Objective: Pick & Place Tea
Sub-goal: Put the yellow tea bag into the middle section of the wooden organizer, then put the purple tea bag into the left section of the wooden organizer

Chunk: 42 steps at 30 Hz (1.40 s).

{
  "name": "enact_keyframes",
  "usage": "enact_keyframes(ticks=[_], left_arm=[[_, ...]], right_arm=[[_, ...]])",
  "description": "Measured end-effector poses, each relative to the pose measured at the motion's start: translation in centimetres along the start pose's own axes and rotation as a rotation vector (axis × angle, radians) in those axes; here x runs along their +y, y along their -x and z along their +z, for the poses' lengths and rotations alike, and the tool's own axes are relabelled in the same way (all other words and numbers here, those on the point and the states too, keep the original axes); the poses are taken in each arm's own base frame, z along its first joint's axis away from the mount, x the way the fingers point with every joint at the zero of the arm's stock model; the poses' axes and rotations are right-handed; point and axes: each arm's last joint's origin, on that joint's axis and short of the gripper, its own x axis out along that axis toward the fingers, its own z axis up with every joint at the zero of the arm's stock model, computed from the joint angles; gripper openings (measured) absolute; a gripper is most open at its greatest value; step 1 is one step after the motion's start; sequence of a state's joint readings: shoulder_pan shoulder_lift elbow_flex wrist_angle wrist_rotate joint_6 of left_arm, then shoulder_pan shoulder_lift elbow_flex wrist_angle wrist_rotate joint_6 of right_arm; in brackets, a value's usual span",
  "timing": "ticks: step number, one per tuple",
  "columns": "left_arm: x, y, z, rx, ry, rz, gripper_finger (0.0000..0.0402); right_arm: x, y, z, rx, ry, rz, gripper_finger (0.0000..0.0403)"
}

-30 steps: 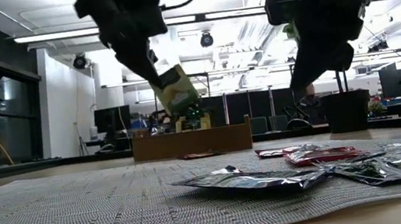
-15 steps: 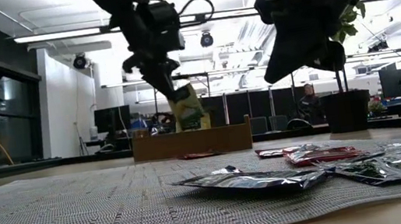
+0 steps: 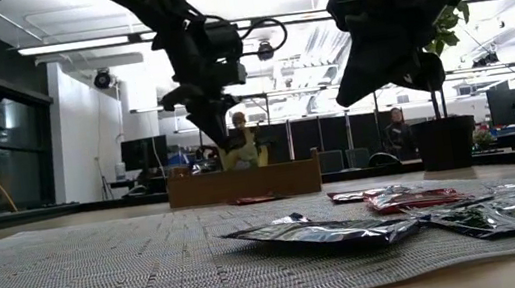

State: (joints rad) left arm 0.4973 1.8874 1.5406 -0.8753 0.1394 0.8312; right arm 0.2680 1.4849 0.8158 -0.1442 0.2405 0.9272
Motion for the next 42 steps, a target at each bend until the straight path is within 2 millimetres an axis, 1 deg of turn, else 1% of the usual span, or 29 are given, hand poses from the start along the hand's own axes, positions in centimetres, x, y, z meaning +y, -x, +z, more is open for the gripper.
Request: enact_keyframes(ticks=[6,9,12,17,20,22,25,29,31,34,39,42], left_arm=[[0.2,0.0,0.2,-0.016,-0.003,0.018,0.0],[0.1,0.0,0.1,-0.013,-0.003,0.015,0.0008],[0.1,0.0,0.1,-0.013,-0.004,0.015,0.0035],[0.2,0.0,0.2,-0.019,-0.006,0.025,0.0102],[0.3,0.0,0.2,-0.006,0.002,0.044,0.0136],[0.3,0.1,0.1,0.002,0.019,0.046,0.0148],[0.0,0.6,0.1,0.0,0.047,0.031,0.0153],[-0.9,0.5,0.9,-0.009,0.057,0.007,0.0154],[-1.5,0.9,1.5,-0.033,0.061,-0.004,0.0154],[-2.5,0.9,2.7,-0.074,0.069,-0.018,0.0154],[-4.6,1.1,4.9,-0.122,0.074,-0.026,0.0154],[-5.8,0.9,6.0,-0.137,0.095,-0.039,0.0154]], right_arm=[[0.0,0.0,0.0,0.0,0.008,0.0,0.0],[0.0,0.0,0.0,0.0,0.01,0.0,0.0],[0.0,0.0,0.0,0.0,0.011,-0.001,0.0],[0.0,0.0,-0.1,0.007,0.013,-0.005,0.0],[-0.2,0.0,-0.2,0.024,0.018,-0.013,0.0],[-0.3,0.0,-0.3,0.036,0.028,-0.026,0.0],[-0.4,0.1,-0.7,0.053,0.041,-0.053,0.0],[-0.7,0.4,-1.6,0.1,0.05,-0.116,0.0],[-0.7,0.5,-2.0,0.118,0.068,-0.134,0.0],[-0.5,0.7,-2.5,0.121,0.106,-0.144,0.0],[-0.2,1.0,-3.3,0.094,0.219,-0.166,0.0],[-0.1,1.2,-3.6,0.09,0.237,-0.179,0.0]])
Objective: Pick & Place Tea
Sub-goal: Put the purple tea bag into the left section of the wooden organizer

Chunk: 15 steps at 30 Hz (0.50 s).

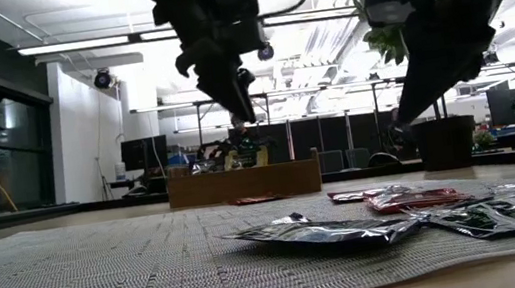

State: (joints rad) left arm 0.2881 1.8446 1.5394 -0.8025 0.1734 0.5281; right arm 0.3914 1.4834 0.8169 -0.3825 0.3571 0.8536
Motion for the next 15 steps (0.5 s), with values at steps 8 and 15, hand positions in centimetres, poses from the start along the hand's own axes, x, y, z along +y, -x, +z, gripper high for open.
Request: enact_keyframes(ticks=[8,15], left_arm=[[-3.8,-0.6,2.5,-0.059,0.027,-0.022,0.0154],[-7.3,-2.5,3.3,-0.094,0.088,-0.043,0.0154]], right_arm=[[0.7,0.4,-0.9,0.027,0.037,0.036,0.0],[0.2,-1.1,-3.8,0.008,-0.014,0.184,0.0]])
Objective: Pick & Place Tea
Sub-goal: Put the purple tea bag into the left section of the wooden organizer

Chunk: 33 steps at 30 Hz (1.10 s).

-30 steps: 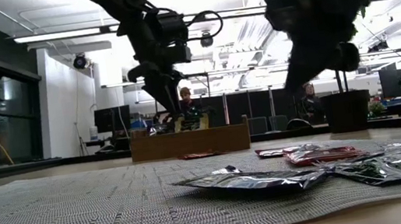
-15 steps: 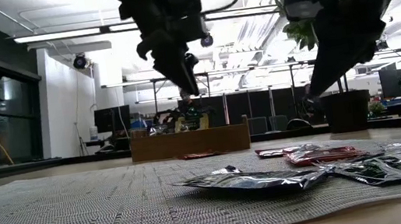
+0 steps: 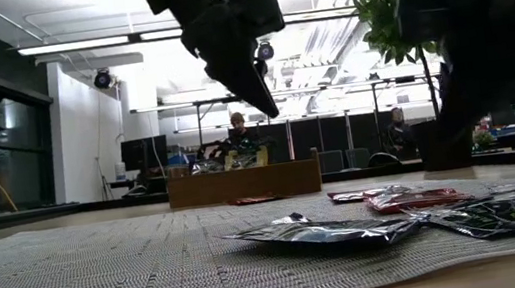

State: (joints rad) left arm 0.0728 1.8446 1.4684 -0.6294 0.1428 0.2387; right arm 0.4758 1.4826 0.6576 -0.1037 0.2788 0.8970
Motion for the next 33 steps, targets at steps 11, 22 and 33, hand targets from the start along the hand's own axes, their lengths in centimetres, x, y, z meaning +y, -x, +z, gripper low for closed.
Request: enact_keyframes(ticks=[11,22,33], left_arm=[[-7.2,-2.1,0.7,-0.095,0.047,-0.089,0.0106],[-10.6,-2.5,1.2,-0.166,0.081,-0.052,0.0005],[-12.6,-4.0,0.1,-0.066,0.119,-0.077,0.0001]], right_arm=[[-0.4,-0.3,-1.2,-0.025,0.033,0.047,0.0],[-0.5,-0.3,-1.3,-0.014,0.075,0.038,0.0],[2.0,0.5,-0.6,-0.098,0.16,0.165,0.0]])
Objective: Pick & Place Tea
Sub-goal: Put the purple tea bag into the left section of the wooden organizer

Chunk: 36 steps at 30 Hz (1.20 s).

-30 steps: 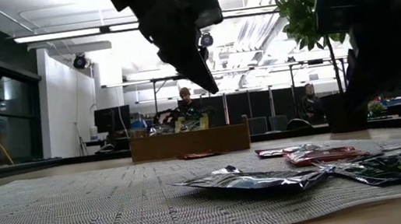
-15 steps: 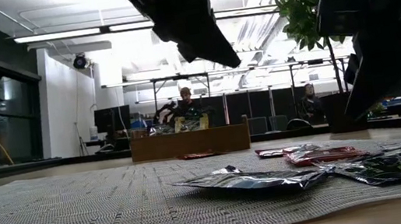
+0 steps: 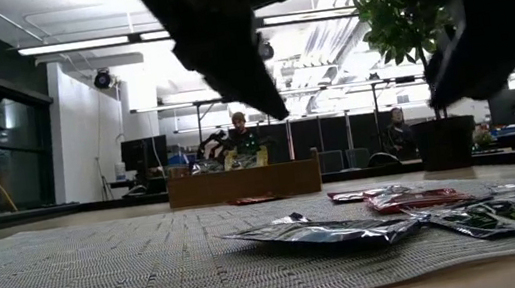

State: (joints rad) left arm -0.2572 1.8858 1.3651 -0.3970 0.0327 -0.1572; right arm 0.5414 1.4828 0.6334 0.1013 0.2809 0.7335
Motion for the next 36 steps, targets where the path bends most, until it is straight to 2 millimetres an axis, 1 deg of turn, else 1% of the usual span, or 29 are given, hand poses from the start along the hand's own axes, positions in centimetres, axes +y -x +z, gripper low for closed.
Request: enact_keyframes(ticks=[6,10,15,17,20,22,24,26,28,33,36], left_arm=[[-0.7,0.1,-1.7,0.141,0.057,0.12,0.0],[-2.1,-0.2,-2.9,0.182,0.086,0.097,0.0],[-3.6,-0.8,-4.4,0.2,0.114,0.078,0.0],[-4.3,-0.9,-5.0,0.216,0.114,0.058,0.0],[-5.3,-1.0,-5.3,0.207,0.093,0.03,0.0],[-5.6,-1.0,-5.3,0.196,0.079,0.015,0.0],[-6.2,-1.1,-4.8,0.149,0.059,-0.025,0.0],[-6.3,-1.1,-4.4,0.111,0.04,-0.056,0.0],[-6.3,-1.1,-4.4,0.105,0.04,-0.047,0.0],[-6.2,-1.1,-4.4,0.103,0.062,-0.019,0.0],[-6.1,-1.1,-4.4,0.098,0.036,-0.004,0.0]], right_arm=[[2.2,0.0,2.4,-0.068,0.126,0.042,0.0],[3.5,-1.8,3.1,-0.065,0.19,0.028,0.0],[5.5,-5.0,2.4,-0.008,0.234,-0.007,0.0],[6.3,-6.0,2.2,0.006,0.215,-0.047,0.0],[7.5,-7.1,1.9,0.025,0.183,-0.096,0.0],[8.4,-7.5,1.8,0.024,0.169,-0.106,0.0],[9.3,-7.9,1.8,0.017,0.127,-0.085,0.0],[9.8,-8.1,1.5,0.02,0.09,-0.082,0.0],[10.3,-8.2,1.2,0.002,0.067,-0.091,0.0],[10.4,-8.6,0.3,-0.007,0.006,-0.123,0.0],[10.3,-8.8,0.1,-0.004,-0.011,-0.13,0.0]])
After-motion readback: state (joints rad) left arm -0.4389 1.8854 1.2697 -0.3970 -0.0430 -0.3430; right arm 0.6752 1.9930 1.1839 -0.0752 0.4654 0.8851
